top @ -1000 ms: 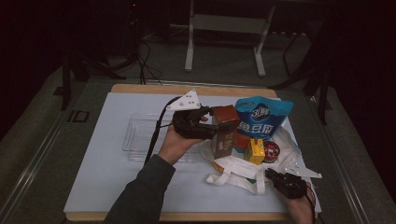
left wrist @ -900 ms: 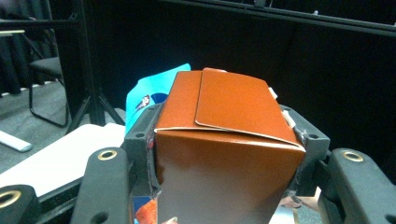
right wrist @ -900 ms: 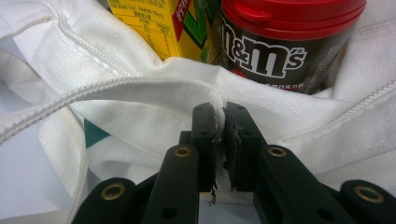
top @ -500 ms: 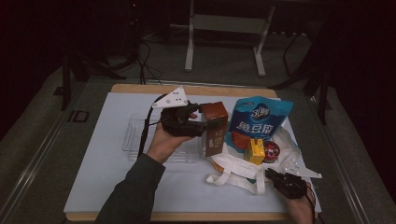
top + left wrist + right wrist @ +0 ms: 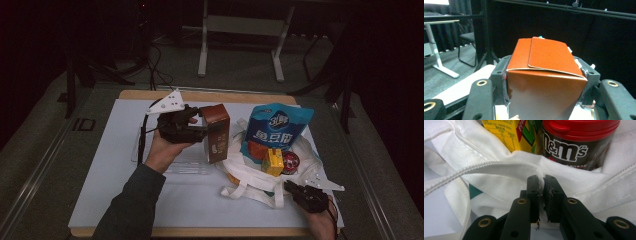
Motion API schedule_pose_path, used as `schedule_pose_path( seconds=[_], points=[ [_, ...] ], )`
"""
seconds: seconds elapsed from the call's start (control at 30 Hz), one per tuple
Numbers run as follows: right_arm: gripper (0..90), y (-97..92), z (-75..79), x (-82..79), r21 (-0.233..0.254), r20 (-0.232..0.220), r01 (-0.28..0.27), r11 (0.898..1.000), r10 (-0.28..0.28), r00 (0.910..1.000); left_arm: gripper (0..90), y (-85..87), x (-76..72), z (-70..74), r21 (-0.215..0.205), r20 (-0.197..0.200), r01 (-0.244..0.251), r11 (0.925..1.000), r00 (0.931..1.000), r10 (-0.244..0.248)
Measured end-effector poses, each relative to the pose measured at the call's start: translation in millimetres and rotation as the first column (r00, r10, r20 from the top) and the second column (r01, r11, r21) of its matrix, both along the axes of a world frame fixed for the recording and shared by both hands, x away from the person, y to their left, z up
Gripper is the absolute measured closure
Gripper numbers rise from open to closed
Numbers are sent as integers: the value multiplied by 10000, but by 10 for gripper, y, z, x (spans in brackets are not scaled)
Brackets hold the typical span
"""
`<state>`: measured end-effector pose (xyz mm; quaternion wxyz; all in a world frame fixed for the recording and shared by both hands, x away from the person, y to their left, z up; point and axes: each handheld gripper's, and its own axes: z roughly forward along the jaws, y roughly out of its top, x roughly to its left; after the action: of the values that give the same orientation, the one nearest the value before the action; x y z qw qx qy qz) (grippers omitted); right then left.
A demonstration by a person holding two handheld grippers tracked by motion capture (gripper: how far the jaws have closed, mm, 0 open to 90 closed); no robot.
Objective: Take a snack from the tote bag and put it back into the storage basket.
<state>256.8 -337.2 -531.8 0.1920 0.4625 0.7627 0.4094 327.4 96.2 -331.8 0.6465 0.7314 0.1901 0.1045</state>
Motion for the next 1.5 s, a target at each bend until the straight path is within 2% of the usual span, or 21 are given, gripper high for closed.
schedule_pose_path(
  seconds=[0.47, 0.6, 0.97, 1.07, 1.1, 1.3, 1.47, 1.5],
  points=[
    [826, -2, -5, -2, 10, 55, -5, 10000, 5, 10000, 420, 244, 65, -51, 58, -109, -665, 9978, 9977, 666],
    [826, -1, -5, -3, 2, 65, -5, 10000, 5, 10000, 421, 329, 92, -79, 233, -20, -919, 9955, 9958, 920],
    [826, -3, -7, -3, -2, 81, -12, 10000, 12, 10000, 420, 535, 128, -149, 323, -30, -1191, 9924, 9929, 1192],
    [826, -4, -7, -4, -10, 86, -14, 10000, 14, 10000, 420, 592, 144, -174, 536, -79, -1338, 9896, 9909, 1344],
    [826, -5, -8, -4, 1, 85, -17, 10000, 17, 10000, 420, 627, 154, -181, 738, -73, -1415, 9872, 9898, 1424],
    [826, -6, -8, -3, 11, 87, -18, 10000, 18, 10000, 420, 721, 169, -186, 892, -148, -1483, 9849, 9885, 1502],
    [826, -6, -9, -4, 14, 91, -17, 10000, 16, 10000, 420, 811, 176, -202, 1257, -238, -1596, 9791, 9862, 1638],
    [826, -7, -9, -4, 42, 83, -18, 10000, 17, 10000, 421, 837, 174, -214, 1388, -223, -1704, 9755, 9843, 1751]
  ],
)
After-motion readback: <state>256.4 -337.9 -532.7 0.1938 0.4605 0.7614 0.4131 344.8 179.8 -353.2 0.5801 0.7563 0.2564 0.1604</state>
